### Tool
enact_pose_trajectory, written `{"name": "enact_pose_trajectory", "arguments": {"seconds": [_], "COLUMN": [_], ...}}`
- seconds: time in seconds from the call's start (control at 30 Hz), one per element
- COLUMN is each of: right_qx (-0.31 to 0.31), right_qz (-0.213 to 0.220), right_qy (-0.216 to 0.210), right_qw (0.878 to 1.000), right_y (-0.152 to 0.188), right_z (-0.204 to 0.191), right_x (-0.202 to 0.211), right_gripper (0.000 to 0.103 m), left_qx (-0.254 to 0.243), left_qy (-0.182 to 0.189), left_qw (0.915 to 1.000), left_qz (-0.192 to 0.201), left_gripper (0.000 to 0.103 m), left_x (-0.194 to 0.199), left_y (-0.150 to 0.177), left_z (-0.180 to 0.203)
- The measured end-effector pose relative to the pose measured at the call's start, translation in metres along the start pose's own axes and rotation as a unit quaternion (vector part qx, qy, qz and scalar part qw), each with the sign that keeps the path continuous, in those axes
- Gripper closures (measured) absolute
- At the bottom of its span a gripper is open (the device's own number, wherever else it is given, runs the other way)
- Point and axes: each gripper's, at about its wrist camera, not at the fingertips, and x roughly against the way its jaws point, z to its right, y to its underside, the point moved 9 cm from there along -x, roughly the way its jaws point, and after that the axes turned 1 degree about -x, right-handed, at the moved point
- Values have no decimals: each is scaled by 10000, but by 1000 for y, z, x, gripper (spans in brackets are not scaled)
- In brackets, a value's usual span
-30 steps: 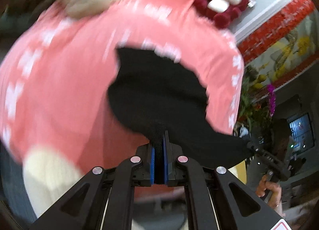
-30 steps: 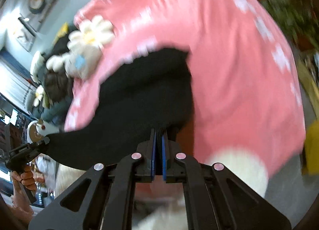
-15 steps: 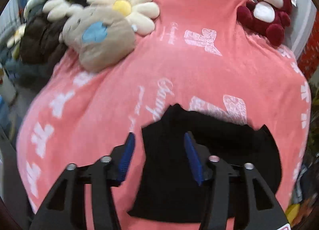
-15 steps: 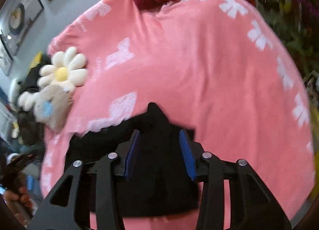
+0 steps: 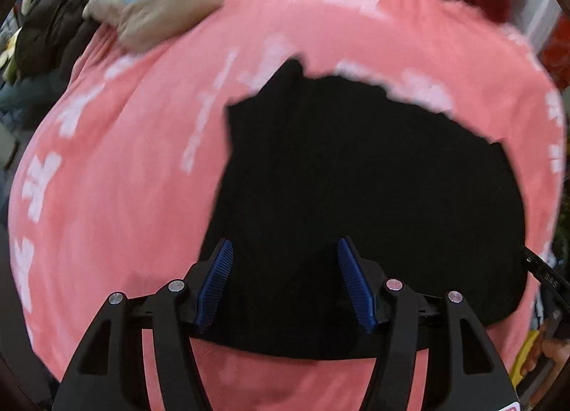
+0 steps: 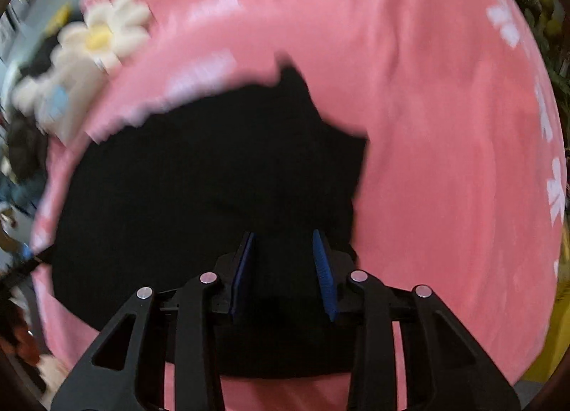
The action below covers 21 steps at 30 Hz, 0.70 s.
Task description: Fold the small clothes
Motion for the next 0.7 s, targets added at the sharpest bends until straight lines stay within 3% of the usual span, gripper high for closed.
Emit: {"name": "enact_pose_trajectory", "arguments": {"seconds": [0.03, 0.17, 0.23, 0.27, 0.33, 0.43, 0.53, 0.67, 0.7], "right_qx": [-101, -279, -108, -55, -162, -505, -411, 97, 20], "right_qz": [31, 454, 511, 334, -99, 140, 402, -255, -140], "right_qy": [80, -347, -188, 31, 447, 400, 259, 653, 616], "right_qw": [9999, 9980, 9985, 9994, 9988, 9978, 9980, 9975, 9980], "right_y": [-2, -27, -37, -36, -22, -12, 2, 45, 46], "right_z": [1, -19, -22, -16, 7, 21, 13, 15, 15], "right_x": [11, 41, 35, 21, -9, 12, 38, 9, 12], "right_gripper": [72, 69, 68, 68, 70, 68, 68, 66, 66], "left_qx": [51, 210, 193, 196, 227, 231, 59, -238, -250], "left_qy": [0, 103, 62, 36, 30, 56, -12, -142, -121], "left_qw": [10000, 9996, 9996, 9996, 9996, 9995, 9999, 9996, 9996], "left_qz": [-78, -174, -178, -177, -180, -231, -103, 6, -13], "left_gripper": [44, 40, 37, 36, 36, 37, 37, 37, 37], "left_x": [-4, -8, -10, -10, -9, -2, 9, 19, 20], "left_y": [4, 15, 17, 18, 20, 23, 24, 29, 30], "left_z": [-6, -19, -22, -22, -24, -25, -23, -14, -12]}}
